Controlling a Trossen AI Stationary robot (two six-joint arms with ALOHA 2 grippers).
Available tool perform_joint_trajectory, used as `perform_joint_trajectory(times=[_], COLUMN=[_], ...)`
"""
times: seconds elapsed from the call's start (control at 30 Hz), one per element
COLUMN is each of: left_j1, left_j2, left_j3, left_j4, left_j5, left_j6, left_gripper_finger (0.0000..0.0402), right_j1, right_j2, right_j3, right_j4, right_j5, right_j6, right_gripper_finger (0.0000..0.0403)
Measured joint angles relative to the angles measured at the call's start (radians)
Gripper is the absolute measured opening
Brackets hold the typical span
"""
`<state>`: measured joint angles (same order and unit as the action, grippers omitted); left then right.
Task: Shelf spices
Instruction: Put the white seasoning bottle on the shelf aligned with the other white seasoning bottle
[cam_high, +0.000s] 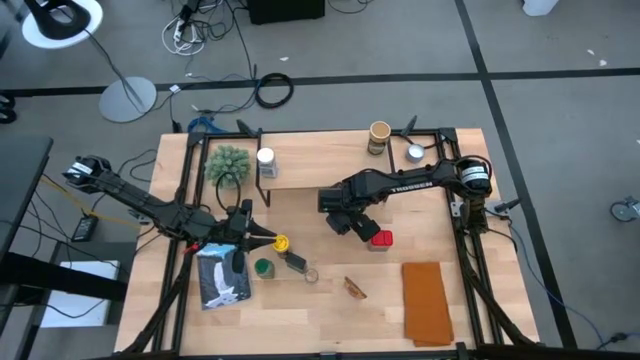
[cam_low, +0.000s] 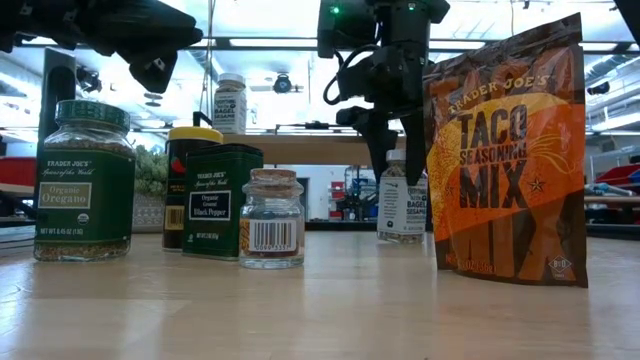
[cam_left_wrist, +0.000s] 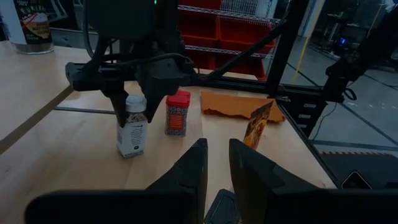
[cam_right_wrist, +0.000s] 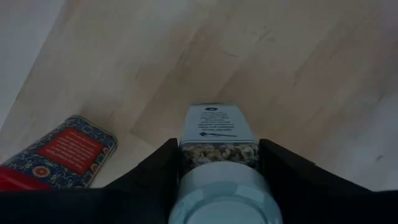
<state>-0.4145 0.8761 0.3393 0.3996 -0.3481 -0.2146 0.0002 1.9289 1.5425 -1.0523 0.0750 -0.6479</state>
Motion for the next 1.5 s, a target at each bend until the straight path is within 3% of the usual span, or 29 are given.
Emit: perform_joint_trajectory(times=[0.3,0.43,0.8,1.03,1.5], left_j1=[0.000,0.000,0.000,0.000,0.000], left_j2=[0.000,0.000,0.000,0.000,0.000], left_j3=[0.000,0.000,0.000,0.000,0.000], left_j4=[-0.001,-0.001,0.000,-0.001,-0.002], left_j5=[0.000,0.000,0.006,0.010,0.012], left_j6=[0.000,0.000,-0.022,-0.026,-0.026], left_gripper_finger=[0.0069,0.0069,0.0069,0.0069,0.0069], right_j1=[0.020,0.025,0.021,-0.023,-0.173], right_j2=[0.000,0.000,0.000,0.000,-0.001], right_j3=[0.002,0.037,0.307,0.485,0.618], right_j4=[-0.020,-0.066,-0.206,-0.291,-0.465], right_j5=[0.053,0.053,0.032,0.025,0.036], right_j6=[0.016,0.081,0.254,0.364,0.358], right_gripper_finger=[0.0212,0.0195,0.0211,0.0197,0.0200])
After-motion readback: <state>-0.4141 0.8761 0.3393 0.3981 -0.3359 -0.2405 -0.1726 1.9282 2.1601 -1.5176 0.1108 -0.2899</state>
